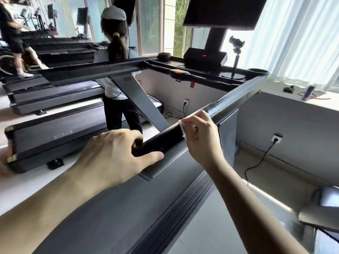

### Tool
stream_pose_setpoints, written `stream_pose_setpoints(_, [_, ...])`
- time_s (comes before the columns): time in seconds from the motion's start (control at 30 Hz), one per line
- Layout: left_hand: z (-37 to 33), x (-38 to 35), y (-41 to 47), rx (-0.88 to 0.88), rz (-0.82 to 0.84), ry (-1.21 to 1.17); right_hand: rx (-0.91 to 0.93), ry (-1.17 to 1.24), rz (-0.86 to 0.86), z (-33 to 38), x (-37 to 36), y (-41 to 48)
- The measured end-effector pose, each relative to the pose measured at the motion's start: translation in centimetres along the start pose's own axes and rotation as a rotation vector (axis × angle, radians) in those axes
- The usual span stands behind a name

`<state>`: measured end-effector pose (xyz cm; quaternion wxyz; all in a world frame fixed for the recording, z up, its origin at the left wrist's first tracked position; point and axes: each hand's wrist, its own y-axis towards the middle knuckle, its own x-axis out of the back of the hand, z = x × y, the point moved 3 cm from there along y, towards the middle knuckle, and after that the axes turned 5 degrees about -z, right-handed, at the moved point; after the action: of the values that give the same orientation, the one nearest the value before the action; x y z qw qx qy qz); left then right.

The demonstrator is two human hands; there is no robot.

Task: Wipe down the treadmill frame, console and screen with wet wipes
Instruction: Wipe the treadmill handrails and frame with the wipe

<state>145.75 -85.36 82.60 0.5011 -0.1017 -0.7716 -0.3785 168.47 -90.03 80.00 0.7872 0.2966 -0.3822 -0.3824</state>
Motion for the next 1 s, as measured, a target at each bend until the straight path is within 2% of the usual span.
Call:
stream_pose_setpoints(0.1, [-2.1,-0.5,1.1,0.012,-0.004,0.058,-0.083,-0.043,-0.026,-2.1,0.6,1.9])
stream_pose_setpoints(0.2, [-4.0,-1.2,1.9,0.008,0.036,0.130,-0.088,-0.033,-0.064,-1.5,0.9,1.4])
stream_pose_setpoints(0.33, [-5.0,-1.7,2.6,0.004,0.000,0.171,0.035,0.106,0.058,1.7,0.4,-2.1])
stream_pose_setpoints(0.43, [-5.6,-2.0,2.7,0.032,-0.007,0.188,0.138,0.177,0.114,1.2,0.3,-2.3])
stream_pose_setpoints(0.57, [-6.3,-2.0,3.1,0.075,0.023,0.203,0.141,0.137,0.020,-3.2,0.7,0.9])
stream_pose_setpoints(0.7, [-7.0,-2.4,3.4,0.106,0.023,0.171,0.067,0.055,-0.123,-5.6,0.8,1.8])
stream_pose_setpoints(0.8, [-6.9,-2.7,3.3,0.120,-0.022,0.137,0.036,0.111,-0.181,-4.0,0.0,-0.5])
stream_pose_setpoints(1.0, [-6.6,-2.9,3.0,0.104,-0.067,0.103,0.137,0.334,-0.127,-0.5,-1.3,-5.9])
